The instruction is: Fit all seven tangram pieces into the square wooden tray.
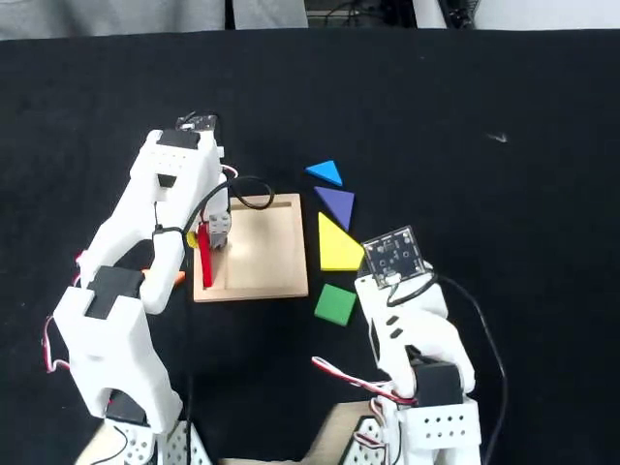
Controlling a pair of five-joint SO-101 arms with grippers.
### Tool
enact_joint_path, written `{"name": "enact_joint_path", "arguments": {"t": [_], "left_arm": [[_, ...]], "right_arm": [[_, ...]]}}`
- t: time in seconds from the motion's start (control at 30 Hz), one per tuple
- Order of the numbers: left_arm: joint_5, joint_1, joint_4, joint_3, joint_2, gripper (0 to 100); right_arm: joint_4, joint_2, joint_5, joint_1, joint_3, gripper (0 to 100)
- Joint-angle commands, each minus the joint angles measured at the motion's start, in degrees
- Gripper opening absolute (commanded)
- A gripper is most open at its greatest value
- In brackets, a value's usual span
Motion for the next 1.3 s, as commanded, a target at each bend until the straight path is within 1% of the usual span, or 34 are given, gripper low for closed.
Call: {"name": "enact_joint_path", "arguments": {"t": [0.0, 0.1, 0.17, 0.27, 0.37, 0.53, 0.67, 0.73, 0.83, 0.9, 1.0, 1.13, 1.2, 1.27], "left_arm": [[0.7, -0.5, 0.0, 0.2, -1.2, 10], [0.8, -0.7, 0.0, 0.2, -1.2, 18], [0.6, -0.5, 0.0, 0.2, -1.4, 20], [0.6, -0.5, 0.1, 0.4, -4.3, 19], [0.6, -0.7, 1.3, 0.6, -10.0, 19], [0.4, 2.4, 2.5, 1.5, -17.6, 19], [0.6, 5.6, 0.6, 3.5, -15.8, 19], [0.6, 6.4, -1.1, 4.4, -13.5, 19], [0.6, 6.5, -1.3, 4.3, -11.1, 19], [0.6, 6.1, -0.2, 3.1, -11.7, 19], [0.2, 4.7, 5.8, -3.0, -15.7, 19], [0.1, 0.4, 11.7, -10.9, -22.5, 19], [-1.1, -3.2, 11.9, -11.1, -24.4, 19], [-2.3, -6.0, 10.1, -7.6, -23.7, 19]], "right_arm": [[-0.1, -5.1, 0.7, -0.3, -0.2, 1.5], [-0.1, -5.1, 0.7, -0.3, -0.2, 1.5], [-0.1, -5.1, 0.7, -0.3, -0.2, 1.5], [-0.1, -5.1, 0.7, -0.3, -0.2, 1.5], [-0.1, -5.1, 0.7, -0.4, -0.2, 1.5], [-0.1, -5.1, 0.7, -0.4, -0.2, 1.5], [0.1, -5.1, 0.7, -0.4, -0.2, 1.5], [0.1, -5.1, 0.7, -0.4, -0.2, 1.5], [0.2, -5.1, 0.7, -0.4, -0.2, 1.5], [0.2, -5.1, 0.7, -0.4, -0.2, 1.5], [0.1, -5.1, 0.7, -0.4, -0.2, 1.5], [0.1, -5.1, 0.7, -0.4, -0.2, 1.5], [0.1, -5.1, 0.7, -0.4, -0.2, 1.5], [0.2, -5.1, 0.7, -0.4, -0.2, 1.5]]}}
